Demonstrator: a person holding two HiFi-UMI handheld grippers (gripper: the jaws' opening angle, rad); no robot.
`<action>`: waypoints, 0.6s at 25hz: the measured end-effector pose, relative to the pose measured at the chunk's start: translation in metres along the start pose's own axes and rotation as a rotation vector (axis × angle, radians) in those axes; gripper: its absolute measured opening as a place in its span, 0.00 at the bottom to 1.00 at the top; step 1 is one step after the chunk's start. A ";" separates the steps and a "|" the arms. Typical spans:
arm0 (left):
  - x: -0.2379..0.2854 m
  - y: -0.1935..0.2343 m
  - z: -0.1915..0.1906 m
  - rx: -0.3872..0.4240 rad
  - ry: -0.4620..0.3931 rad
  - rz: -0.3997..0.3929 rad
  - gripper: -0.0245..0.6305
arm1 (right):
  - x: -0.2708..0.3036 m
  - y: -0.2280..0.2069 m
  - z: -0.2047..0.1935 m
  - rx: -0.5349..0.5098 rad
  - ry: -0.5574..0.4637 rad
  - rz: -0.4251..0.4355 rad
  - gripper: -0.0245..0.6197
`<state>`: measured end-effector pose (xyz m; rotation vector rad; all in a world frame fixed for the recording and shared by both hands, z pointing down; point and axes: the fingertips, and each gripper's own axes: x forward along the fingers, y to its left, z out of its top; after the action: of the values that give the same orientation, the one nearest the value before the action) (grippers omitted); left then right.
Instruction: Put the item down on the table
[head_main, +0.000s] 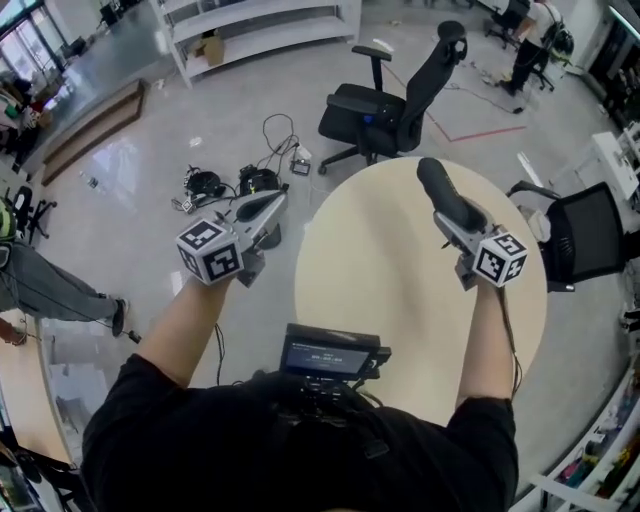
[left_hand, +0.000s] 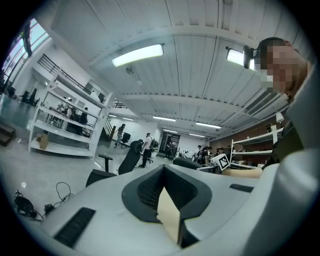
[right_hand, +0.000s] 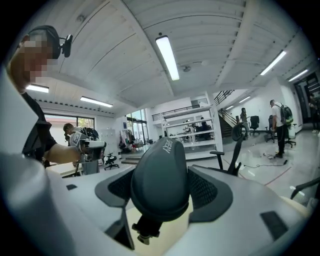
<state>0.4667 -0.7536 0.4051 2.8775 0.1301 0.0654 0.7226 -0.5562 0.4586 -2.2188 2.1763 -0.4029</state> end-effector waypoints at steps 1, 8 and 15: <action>0.017 -0.003 -0.004 -0.003 0.008 -0.010 0.04 | -0.006 -0.017 -0.003 0.000 0.003 -0.017 0.54; 0.127 -0.024 -0.024 -0.024 0.041 -0.043 0.04 | -0.048 -0.135 -0.018 -0.004 0.023 -0.104 0.54; 0.216 -0.038 -0.070 -0.037 0.095 -0.053 0.04 | -0.082 -0.238 -0.046 -0.008 0.012 -0.151 0.54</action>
<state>0.6747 -0.6791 0.4698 2.8327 0.2201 0.1925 0.9477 -0.4590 0.5329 -2.3995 2.0257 -0.4121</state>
